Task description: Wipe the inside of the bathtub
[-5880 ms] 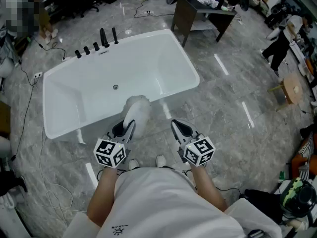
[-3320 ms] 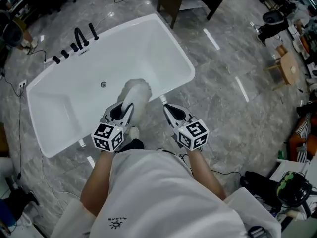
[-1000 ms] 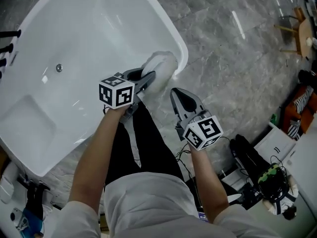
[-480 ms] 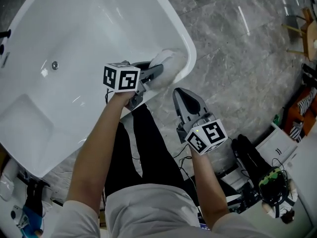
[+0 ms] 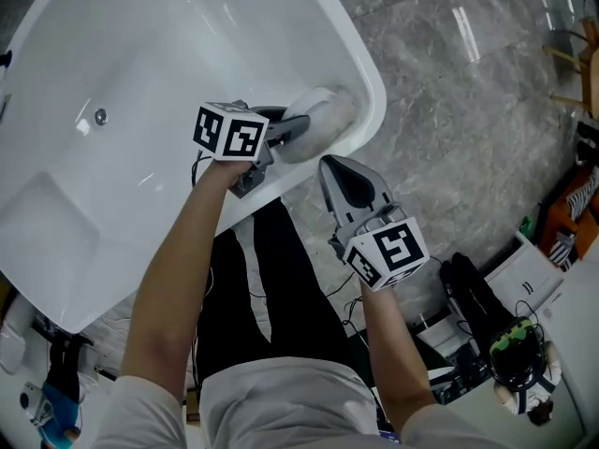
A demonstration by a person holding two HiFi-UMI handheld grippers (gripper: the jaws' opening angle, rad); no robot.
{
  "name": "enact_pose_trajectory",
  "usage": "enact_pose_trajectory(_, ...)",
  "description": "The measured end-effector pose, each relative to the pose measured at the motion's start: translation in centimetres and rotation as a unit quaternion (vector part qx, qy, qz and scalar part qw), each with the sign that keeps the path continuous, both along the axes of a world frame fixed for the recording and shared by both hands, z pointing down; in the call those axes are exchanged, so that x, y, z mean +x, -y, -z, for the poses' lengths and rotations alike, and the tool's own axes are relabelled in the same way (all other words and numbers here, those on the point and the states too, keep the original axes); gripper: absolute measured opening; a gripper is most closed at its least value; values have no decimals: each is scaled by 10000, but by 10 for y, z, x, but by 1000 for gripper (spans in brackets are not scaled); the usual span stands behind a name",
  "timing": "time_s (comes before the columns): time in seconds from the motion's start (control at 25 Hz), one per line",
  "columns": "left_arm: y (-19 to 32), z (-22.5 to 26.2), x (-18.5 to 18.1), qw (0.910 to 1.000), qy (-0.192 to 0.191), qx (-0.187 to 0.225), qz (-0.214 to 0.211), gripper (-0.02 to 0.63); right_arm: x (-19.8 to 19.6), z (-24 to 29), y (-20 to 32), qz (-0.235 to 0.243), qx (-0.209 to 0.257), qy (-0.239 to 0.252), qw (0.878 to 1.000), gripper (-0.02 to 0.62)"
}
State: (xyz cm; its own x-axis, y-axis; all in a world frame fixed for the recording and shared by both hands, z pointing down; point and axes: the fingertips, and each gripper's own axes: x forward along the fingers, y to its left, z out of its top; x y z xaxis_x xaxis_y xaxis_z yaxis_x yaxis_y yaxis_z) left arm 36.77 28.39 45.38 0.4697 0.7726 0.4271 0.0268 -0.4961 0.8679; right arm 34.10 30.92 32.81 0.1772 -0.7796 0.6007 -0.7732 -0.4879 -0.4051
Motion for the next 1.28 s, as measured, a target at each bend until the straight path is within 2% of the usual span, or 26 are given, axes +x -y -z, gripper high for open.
enact_pose_trajectory(0.28, 8, -30, -10, 9997, 93, 211, 18, 99, -11, -24, 41, 1275, -637, -262, 9894, 20)
enact_pose_trajectory(0.56, 22, -62, -20, 9990, 211, 378, 69, 100, -9, -44, 76, 2501, -893, -241, 9638, 20)
enact_pose_trajectory(0.92, 41, -101, -32, 9991, 237, 338, 59, 100, 30, -91, 115, 3007, -1165, -262, 9462, 20)
enact_pose_trajectory(1.28, 55, -139, -45, 9993, 201, 262, 159, 100, 30, -154, 138, 3307, -1273, 50, 9351, 18)
